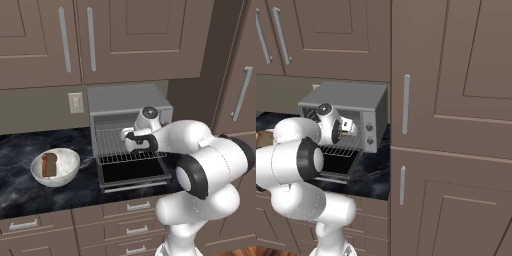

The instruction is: Pick up the heated bread from the toaster oven and place it in the bowl. Then move the bread bowl to the dining counter.

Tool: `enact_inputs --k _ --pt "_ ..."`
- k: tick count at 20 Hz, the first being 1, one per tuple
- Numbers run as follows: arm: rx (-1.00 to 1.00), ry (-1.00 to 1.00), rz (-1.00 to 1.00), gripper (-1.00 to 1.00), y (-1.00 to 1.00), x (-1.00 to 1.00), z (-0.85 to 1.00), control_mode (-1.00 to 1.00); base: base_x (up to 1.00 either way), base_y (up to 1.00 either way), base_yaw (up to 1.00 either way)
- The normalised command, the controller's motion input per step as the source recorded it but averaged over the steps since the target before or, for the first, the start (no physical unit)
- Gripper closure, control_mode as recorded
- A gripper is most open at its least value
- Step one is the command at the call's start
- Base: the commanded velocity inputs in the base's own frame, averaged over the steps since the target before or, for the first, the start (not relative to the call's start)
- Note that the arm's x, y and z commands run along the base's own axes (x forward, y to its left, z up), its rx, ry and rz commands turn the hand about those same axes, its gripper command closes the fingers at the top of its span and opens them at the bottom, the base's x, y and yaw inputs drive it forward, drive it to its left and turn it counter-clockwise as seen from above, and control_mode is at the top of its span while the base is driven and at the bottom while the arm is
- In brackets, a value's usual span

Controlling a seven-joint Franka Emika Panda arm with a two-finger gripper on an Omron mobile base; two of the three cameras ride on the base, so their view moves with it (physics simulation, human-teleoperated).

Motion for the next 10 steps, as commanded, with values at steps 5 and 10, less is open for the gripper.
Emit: enact_inputs --k 5,10 --pt "0.00 0.01 -0.02 1.00 0.00 0.01 0.00 -1.00 0.00 0.00 0.00" --pt "0.00 0.00 0.00 1.00 -0.01 -0.25 0.00 -1.00 0.00 0.00 0.00"
